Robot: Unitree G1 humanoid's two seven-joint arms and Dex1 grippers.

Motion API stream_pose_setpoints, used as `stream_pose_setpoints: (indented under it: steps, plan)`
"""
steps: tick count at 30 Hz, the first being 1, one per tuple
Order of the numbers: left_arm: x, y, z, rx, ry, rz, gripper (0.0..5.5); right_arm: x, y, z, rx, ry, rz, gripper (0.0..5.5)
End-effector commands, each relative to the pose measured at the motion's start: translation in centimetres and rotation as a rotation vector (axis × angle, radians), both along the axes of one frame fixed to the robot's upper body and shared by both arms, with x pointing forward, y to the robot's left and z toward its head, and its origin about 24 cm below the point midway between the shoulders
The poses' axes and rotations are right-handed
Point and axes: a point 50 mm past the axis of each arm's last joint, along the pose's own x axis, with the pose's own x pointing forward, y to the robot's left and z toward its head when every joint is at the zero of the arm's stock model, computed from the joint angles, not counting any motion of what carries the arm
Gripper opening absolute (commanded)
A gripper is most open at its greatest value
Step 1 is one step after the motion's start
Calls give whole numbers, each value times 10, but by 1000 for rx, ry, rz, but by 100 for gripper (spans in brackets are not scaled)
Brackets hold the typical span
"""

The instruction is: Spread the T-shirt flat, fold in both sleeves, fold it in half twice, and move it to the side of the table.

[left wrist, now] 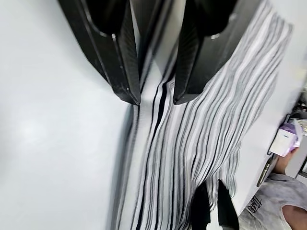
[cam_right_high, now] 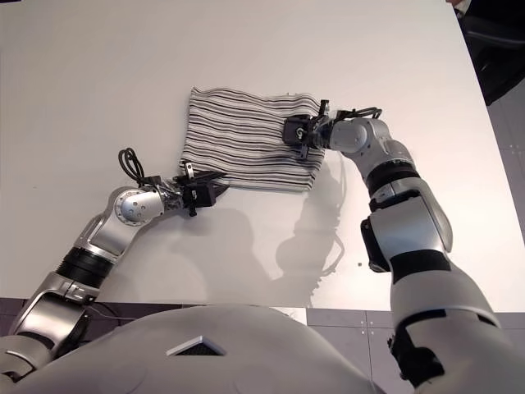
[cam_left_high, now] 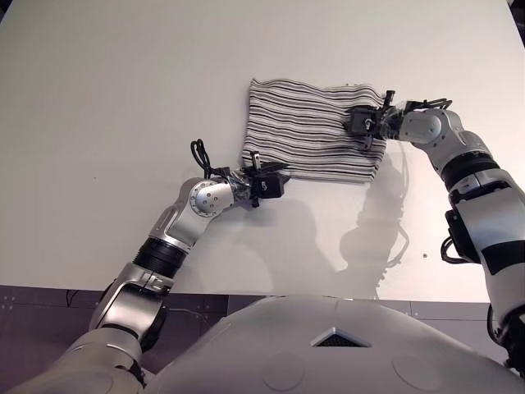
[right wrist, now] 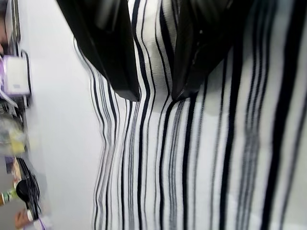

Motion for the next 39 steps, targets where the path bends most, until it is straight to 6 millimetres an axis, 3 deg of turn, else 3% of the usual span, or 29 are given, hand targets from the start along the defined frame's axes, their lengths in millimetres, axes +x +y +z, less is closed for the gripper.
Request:
stream_pose_setpoints:
  steps: [1, 4, 9, 13, 16, 18, 22, 24, 27, 29, 31, 33, 35, 36, 39]
  plan:
    - [9, 38, -20, 221, 41, 64, 126, -50, -36, -40, -142, 442, 97, 124]
    - [23, 49, -14, 246, 11, 89, 126, -64, -33, -30, -65, 628, 152, 124]
    - [42, 66, -4, 317, -35, 55, 126, -80, 9, 10, 87, 789, 253, 124]
    - [47, 72, 2, 341, -40, -25, 126, -85, 38, 25, 144, 803, 261, 124]
    - [44, 84, 10, 352, -60, -60, 126, -75, 40, 28, 179, 703, 165, 124]
    - [38, 94, 20, 342, -93, -60, 126, -77, 32, 36, 208, 677, 135, 124]
    - [8, 89, 47, 200, -142, -105, 126, -88, 6, 59, 249, 560, 81, 124]
    - [-18, 88, 56, 127, -130, -144, 126, -103, -14, 73, 301, 430, 19, 124]
    - [-59, 93, 52, 50, -72, -121, 145, -144, -44, 83, 354, 275, -110, 142]
    - [-90, 96, 42, 19, 10, -84, 179, -183, -62, 78, 392, 338, -215, 182]
    - [-110, 97, 34, 46, -16, -106, 200, -210, -77, 71, 354, 338, -277, 209]
    - [-121, 100, 26, 99, -69, -145, 226, -223, -88, 64, 293, 347, -294, 223]
    - [-127, 103, 18, 143, -95, -171, 228, -240, -101, 54, 395, 535, -468, 223]
    - [-131, 104, 12, 117, -55, -125, 228, -246, -104, 49, 477, 649, -564, 223]
    - [-133, 102, 5, -190, 336, 262, 228, -248, -111, 29, 662, 837, -851, 223]
